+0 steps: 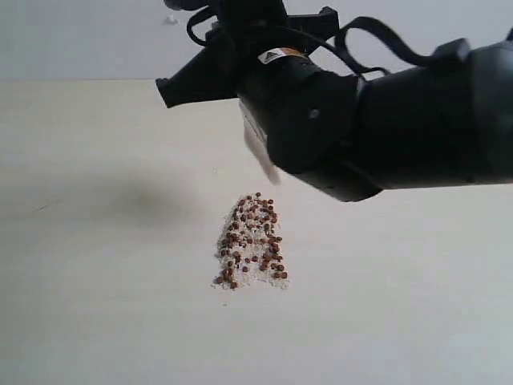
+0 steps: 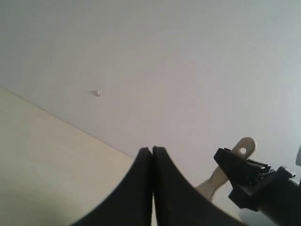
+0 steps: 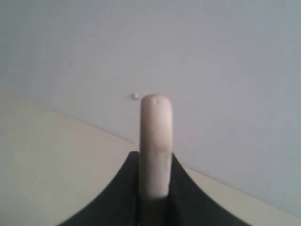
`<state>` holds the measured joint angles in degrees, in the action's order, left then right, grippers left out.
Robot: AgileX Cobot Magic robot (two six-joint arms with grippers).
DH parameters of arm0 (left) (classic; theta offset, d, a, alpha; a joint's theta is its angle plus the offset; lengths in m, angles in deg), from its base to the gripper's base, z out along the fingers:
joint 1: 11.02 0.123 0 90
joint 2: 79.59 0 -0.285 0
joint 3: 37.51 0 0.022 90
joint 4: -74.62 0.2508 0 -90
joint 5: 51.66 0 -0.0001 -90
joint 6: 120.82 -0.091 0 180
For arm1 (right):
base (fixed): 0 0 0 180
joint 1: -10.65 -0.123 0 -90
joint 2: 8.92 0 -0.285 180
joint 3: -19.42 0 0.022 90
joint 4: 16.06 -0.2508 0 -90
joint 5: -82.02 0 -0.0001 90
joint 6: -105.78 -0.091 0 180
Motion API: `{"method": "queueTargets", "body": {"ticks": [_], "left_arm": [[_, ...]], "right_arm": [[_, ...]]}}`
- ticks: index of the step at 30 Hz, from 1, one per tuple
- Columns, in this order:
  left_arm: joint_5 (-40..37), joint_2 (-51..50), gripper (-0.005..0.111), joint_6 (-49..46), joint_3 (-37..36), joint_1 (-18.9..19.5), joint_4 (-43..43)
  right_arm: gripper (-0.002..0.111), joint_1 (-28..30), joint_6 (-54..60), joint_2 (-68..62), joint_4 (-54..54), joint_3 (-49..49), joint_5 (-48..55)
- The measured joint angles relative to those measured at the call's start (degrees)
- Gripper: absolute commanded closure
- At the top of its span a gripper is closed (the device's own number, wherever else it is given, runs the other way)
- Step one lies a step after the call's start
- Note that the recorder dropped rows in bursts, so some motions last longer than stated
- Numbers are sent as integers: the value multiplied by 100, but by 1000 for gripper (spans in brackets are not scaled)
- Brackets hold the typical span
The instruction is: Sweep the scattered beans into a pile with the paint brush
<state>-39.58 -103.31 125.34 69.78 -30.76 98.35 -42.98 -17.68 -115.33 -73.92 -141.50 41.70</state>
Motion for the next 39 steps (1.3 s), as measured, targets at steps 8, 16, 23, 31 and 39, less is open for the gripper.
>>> {"method": "queueTargets", "body": {"ticks": [8, 16, 23, 31, 39], "left_arm": [[0, 0, 107, 0, 0, 0, 0], [0, 0, 107, 0, 0, 0, 0], [0, 0, 107, 0, 0, 0, 0], [0, 0, 107, 0, 0, 0, 0], [0, 0, 107, 0, 0, 0, 0]], "right_arm": [[108, 788, -567, 496, 1563, 362, 1512], [108, 1386, -1499, 749, 3014, 362, 2271], [108, 1744, -2198, 856, 3735, 635, 2278], [108, 2649, -3836, 1128, 5472, 1057, 1976], [108, 4195, -8334, 902, 10555, 1069, 379]]}}
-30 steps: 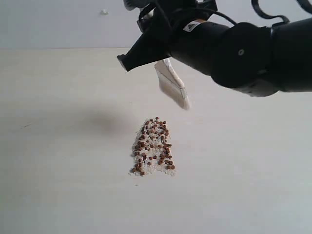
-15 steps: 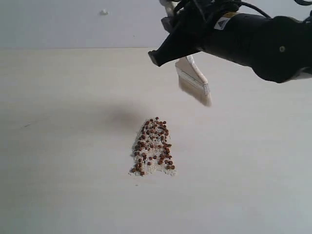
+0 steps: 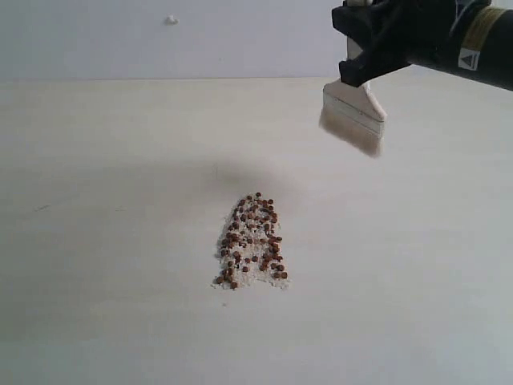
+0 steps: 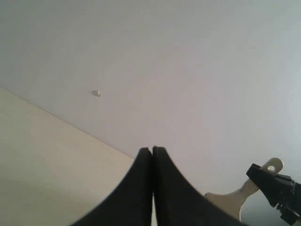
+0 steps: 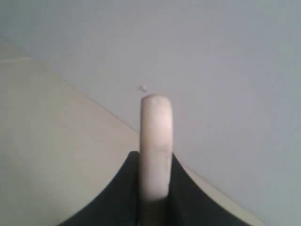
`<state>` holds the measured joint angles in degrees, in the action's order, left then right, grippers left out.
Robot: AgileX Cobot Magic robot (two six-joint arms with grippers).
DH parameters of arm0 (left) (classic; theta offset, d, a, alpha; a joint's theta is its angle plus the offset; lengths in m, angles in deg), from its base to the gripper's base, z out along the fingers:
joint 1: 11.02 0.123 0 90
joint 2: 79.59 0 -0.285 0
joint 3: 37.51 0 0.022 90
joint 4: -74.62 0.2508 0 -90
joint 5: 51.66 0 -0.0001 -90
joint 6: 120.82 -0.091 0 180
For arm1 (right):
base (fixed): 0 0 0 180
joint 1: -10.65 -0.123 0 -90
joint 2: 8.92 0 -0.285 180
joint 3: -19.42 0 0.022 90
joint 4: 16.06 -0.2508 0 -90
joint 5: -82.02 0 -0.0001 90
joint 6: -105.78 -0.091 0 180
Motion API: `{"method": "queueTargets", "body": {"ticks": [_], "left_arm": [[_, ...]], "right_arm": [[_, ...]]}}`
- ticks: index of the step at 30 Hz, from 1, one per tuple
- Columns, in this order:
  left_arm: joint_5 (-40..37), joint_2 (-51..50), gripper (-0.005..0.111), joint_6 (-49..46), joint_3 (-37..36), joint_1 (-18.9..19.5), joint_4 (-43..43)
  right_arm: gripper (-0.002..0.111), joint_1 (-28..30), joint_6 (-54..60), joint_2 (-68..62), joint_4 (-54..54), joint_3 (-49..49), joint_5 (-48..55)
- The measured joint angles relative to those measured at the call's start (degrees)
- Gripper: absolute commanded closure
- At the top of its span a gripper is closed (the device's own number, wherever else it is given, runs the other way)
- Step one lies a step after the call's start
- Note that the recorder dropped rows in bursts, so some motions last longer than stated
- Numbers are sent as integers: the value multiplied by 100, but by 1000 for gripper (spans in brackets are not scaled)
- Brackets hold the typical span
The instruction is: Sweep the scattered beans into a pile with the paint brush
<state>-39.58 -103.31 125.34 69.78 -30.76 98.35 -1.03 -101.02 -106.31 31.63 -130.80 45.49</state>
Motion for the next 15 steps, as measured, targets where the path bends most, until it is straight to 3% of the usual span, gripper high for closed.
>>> {"method": "queueTargets", "body": {"ticks": [3, 5, 15], "left_arm": [[0, 0, 107, 0, 0, 0, 0], [0, 0, 107, 0, 0, 0, 0], [0, 0, 107, 0, 0, 0, 54]], "right_arm": [[108, 532, -1161, -669, 1431, -289, -1440], [108, 615, -1440, -1150, 1774, -575, -2080], [108, 629, -1475, -2719, 2234, -1876, -2470]]}}
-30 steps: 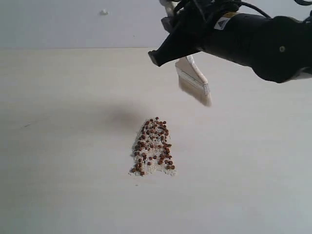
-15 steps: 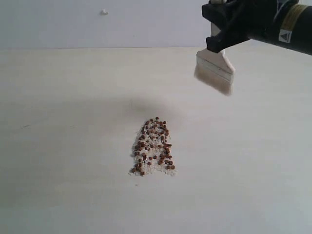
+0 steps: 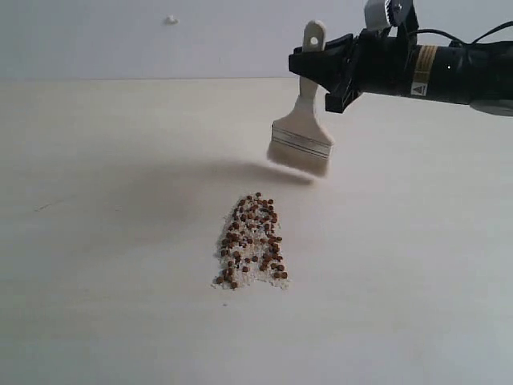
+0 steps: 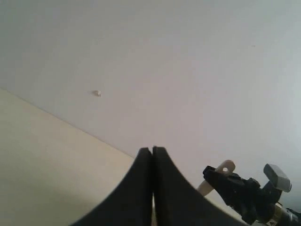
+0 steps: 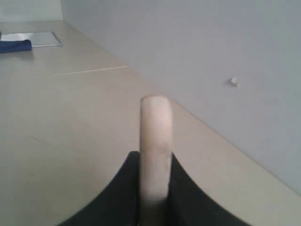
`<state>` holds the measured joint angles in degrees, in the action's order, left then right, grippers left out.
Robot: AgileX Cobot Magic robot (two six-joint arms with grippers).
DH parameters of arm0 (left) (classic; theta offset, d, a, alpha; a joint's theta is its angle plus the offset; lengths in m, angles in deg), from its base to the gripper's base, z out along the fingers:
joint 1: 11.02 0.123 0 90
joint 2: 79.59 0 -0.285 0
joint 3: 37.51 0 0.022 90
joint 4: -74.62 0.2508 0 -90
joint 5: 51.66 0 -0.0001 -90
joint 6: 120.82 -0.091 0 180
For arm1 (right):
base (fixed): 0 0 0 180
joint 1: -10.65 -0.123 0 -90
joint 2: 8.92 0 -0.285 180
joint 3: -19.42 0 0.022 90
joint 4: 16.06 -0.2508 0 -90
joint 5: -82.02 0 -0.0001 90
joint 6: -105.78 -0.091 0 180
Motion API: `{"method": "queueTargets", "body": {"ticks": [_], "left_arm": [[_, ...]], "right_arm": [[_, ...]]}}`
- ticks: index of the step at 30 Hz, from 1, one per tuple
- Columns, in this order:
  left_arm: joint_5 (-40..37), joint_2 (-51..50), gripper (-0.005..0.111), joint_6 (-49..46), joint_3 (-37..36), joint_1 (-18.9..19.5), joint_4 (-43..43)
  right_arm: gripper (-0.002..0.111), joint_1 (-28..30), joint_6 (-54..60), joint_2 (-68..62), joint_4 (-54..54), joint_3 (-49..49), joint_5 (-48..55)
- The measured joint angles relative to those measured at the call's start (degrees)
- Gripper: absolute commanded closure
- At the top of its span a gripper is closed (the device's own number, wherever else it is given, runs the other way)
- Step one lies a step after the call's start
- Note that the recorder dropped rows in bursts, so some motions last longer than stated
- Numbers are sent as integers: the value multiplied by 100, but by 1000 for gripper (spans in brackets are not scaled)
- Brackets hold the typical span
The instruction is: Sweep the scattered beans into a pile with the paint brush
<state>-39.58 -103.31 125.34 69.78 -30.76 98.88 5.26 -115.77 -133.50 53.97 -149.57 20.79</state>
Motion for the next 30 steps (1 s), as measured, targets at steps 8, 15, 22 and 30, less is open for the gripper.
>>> {"method": "queueTargets", "body": {"ticks": [8, 15, 22, 30], "left_arm": [[0, 0, 107, 0, 0, 0, 7], [0, 0, 107, 0, 0, 0, 7], [0, 0, 107, 0, 0, 0, 7], [0, 0, 107, 0, 0, 0, 7]], "right_arm": [[108, 0, -450, -727, 1056, -852, -761], [108, -344, -986, -765, 1709, -868, -865], [108, -674, -1094, -765, 1840, -897, -887], [108, -674, -1169, -555, 1947, -897, -742]]}}
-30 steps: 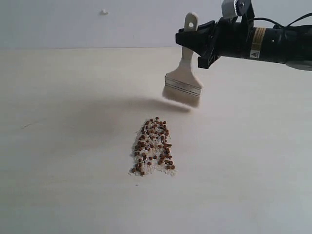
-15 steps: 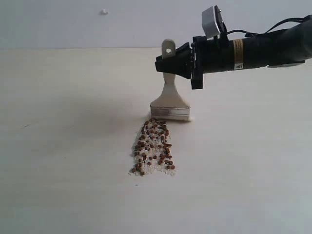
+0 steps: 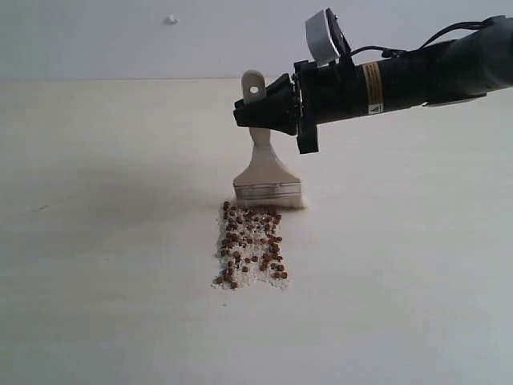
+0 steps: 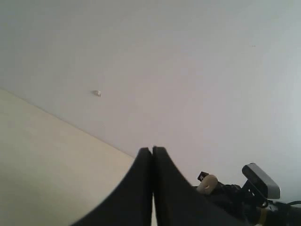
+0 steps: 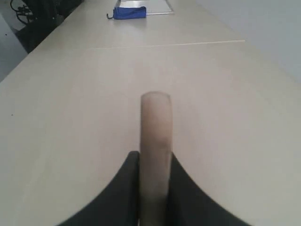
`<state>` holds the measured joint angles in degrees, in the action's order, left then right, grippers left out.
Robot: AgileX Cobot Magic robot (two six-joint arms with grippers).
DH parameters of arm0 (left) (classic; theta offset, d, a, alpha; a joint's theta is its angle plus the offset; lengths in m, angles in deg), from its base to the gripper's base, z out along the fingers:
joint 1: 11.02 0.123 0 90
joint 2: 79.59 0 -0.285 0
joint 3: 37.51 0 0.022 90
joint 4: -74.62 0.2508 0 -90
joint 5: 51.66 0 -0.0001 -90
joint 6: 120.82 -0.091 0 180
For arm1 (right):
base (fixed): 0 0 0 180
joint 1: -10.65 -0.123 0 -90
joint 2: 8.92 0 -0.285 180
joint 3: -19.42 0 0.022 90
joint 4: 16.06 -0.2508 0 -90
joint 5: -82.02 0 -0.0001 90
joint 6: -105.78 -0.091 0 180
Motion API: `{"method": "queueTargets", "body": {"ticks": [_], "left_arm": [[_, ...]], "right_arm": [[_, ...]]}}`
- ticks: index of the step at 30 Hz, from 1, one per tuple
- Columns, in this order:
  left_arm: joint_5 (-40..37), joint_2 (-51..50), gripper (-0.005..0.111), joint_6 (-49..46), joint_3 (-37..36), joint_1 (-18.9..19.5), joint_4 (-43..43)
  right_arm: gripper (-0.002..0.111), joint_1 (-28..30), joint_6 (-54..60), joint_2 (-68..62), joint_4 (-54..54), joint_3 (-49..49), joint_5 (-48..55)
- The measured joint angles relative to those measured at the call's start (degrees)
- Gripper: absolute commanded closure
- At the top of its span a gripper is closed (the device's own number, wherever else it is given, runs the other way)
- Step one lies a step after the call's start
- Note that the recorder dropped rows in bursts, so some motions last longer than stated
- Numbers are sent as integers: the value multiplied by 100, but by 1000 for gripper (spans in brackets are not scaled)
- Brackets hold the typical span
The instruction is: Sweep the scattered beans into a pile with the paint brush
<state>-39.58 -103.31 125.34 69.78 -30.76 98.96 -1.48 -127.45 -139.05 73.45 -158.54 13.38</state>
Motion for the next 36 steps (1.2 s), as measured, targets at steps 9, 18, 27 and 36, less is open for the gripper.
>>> {"method": "queueTargets", "body": {"ticks": [9, 18, 27, 36], "left_arm": [[0, 0, 107, 0, 0, 0, 0], [0, 0, 107, 0, 0, 0, 0], [0, 0, 107, 0, 0, 0, 0], [0, 0, 107, 0, 0, 0, 0]], "right_arm": [[108, 14, 128, 358, 95, 0, 349], [108, 239, 157, 391, 251, -274, 347], [108, 166, 140, 174, 138, -831, -39], [108, -184, 79, -68, 109, -955, -50]]}}
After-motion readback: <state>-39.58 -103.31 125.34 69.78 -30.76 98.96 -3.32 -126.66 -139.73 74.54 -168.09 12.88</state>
